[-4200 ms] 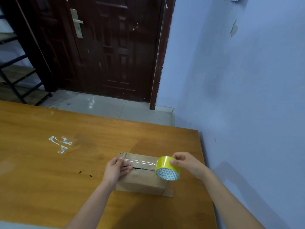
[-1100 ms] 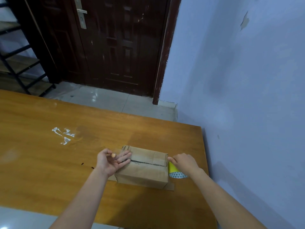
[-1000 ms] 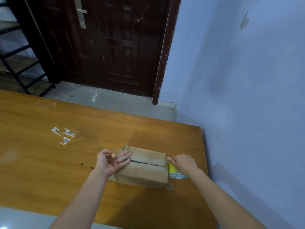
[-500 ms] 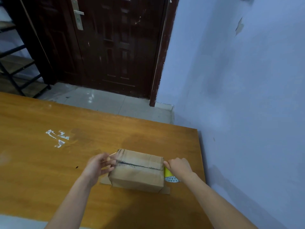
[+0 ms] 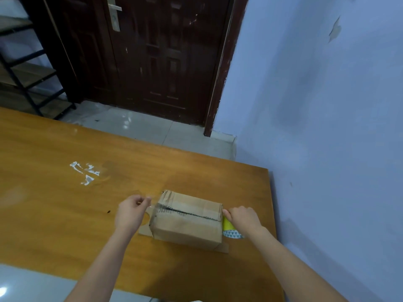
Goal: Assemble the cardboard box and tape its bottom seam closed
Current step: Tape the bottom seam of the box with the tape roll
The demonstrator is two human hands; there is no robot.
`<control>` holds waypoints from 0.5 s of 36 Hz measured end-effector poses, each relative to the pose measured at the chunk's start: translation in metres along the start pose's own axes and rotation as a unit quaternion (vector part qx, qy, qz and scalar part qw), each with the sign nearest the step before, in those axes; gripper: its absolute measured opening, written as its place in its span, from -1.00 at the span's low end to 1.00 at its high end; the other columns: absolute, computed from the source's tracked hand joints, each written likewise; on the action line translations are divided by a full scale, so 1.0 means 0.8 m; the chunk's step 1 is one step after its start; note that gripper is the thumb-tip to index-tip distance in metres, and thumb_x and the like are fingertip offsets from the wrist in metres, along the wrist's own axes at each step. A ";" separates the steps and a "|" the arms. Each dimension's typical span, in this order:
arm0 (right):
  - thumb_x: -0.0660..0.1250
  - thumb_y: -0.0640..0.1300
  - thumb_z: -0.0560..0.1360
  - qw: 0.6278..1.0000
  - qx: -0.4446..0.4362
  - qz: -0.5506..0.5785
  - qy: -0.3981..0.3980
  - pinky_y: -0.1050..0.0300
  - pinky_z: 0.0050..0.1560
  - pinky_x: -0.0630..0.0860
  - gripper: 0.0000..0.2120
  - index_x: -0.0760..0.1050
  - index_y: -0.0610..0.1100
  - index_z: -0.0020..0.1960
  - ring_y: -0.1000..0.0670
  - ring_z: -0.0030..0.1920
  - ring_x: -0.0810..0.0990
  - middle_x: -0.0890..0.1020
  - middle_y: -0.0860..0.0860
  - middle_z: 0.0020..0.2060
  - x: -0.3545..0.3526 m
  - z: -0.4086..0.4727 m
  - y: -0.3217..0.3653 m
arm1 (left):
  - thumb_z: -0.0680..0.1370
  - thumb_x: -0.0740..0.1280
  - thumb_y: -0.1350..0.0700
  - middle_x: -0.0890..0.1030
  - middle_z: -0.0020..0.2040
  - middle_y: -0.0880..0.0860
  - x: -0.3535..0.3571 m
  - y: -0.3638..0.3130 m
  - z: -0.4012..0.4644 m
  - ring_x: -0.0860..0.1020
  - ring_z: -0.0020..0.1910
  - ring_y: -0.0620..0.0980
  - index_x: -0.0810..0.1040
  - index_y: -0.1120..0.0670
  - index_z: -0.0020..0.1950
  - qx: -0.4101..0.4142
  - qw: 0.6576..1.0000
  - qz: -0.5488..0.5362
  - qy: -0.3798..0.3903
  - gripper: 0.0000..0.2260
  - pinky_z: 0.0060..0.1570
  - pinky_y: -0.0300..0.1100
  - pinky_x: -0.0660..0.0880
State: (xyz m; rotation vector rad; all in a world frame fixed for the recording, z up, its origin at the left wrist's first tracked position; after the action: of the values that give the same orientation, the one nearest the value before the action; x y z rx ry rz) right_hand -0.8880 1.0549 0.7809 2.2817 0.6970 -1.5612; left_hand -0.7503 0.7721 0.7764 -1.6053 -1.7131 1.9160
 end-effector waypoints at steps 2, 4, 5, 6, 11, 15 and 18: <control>-0.12 0.10 0.65 1.000 -0.001 -0.003 -0.002 0.09 -0.24 0.30 -0.54 0.20 -0.02 -0.38 0.05 -0.48 0.25 0.33 0.06 -0.47 0.000 0.000 0.000 | 0.58 0.25 -0.04 0.57 -0.35 0.19 0.001 -0.002 0.002 0.46 -0.42 0.14 0.54 0.15 -0.27 -0.002 1.000 0.022 0.004 -0.67 -0.40 -0.14 0.27; -0.12 0.10 0.65 1.000 -0.003 -0.005 -0.002 0.09 -0.24 0.30 -0.54 0.19 -0.02 -0.38 0.04 -0.48 0.25 0.33 0.06 -0.46 0.000 -0.001 0.000 | 0.58 0.25 -0.04 0.56 -0.36 0.18 0.002 -0.003 0.004 0.46 -0.42 0.13 0.53 0.16 -0.27 -0.007 0.999 0.036 0.011 -0.67 -0.41 -0.14 0.26; -0.12 0.10 0.65 1.000 -0.005 -0.006 -0.003 0.09 -0.23 0.30 -0.54 0.20 -0.02 -0.38 0.03 -0.48 0.26 0.33 0.06 -0.46 0.000 -0.001 0.001 | 0.58 0.25 -0.04 0.57 -0.35 0.17 0.003 -0.002 0.005 0.48 -0.40 0.14 0.53 0.15 -0.26 -0.011 0.999 0.039 0.014 -0.67 -0.40 -0.14 0.28; -0.12 0.10 0.65 1.000 -0.006 -0.006 -0.004 0.09 -0.23 0.30 -0.54 0.23 -0.03 -0.36 0.01 -0.47 0.28 0.33 0.05 -0.46 0.000 -0.001 0.001 | 0.58 0.25 -0.04 0.59 -0.34 0.16 0.004 0.000 0.006 0.49 -0.39 0.14 0.54 0.15 -0.26 -0.018 0.999 0.041 0.019 -0.68 -0.39 -0.14 0.29; -0.12 0.10 0.65 1.000 -0.006 -0.003 -0.003 0.09 -0.23 0.31 -0.53 0.27 -0.05 -0.34 -0.02 -0.45 0.32 0.33 0.05 -0.46 0.001 0.000 0.001 | 0.58 0.25 -0.02 0.64 -0.20 0.18 0.014 0.015 0.013 0.58 -0.20 0.17 0.58 0.15 -0.20 -0.063 0.996 0.008 0.070 -0.70 -0.20 0.02 0.49; -0.11 0.10 0.65 1.000 0.003 0.012 -0.004 0.08 -0.23 0.30 -0.53 0.18 -0.02 -0.38 0.05 -0.48 0.26 0.33 0.05 -0.47 0.000 -0.002 0.004 | 0.58 0.27 0.00 0.65 -0.19 0.11 0.020 0.024 0.018 0.61 -0.16 0.05 0.60 0.16 -0.23 -0.086 0.991 -0.038 0.094 -0.70 -0.13 -0.02 0.49; -0.11 0.10 0.65 1.000 0.005 0.021 -0.002 0.08 -0.22 0.31 -0.54 0.20 -0.02 -0.38 0.05 -0.48 0.26 0.33 0.06 -0.47 0.001 -0.002 0.004 | 0.57 0.29 0.00 0.65 -0.18 0.10 0.020 0.026 0.024 0.61 -0.17 0.04 0.60 0.15 -0.25 -0.104 0.988 -0.042 0.107 -0.71 -0.16 -0.06 0.48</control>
State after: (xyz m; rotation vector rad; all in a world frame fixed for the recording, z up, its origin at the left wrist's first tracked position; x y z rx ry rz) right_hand -0.8847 1.0533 0.7810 2.2845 0.6365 -1.5548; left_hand -0.7601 0.7623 0.7468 -1.7042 -1.9048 1.5063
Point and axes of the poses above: each hand's wrist, its own z-axis towards the middle knuckle, its own x-axis out of the palm, y = z × x, the point moved 2 cm from there along z, towards the middle knuckle
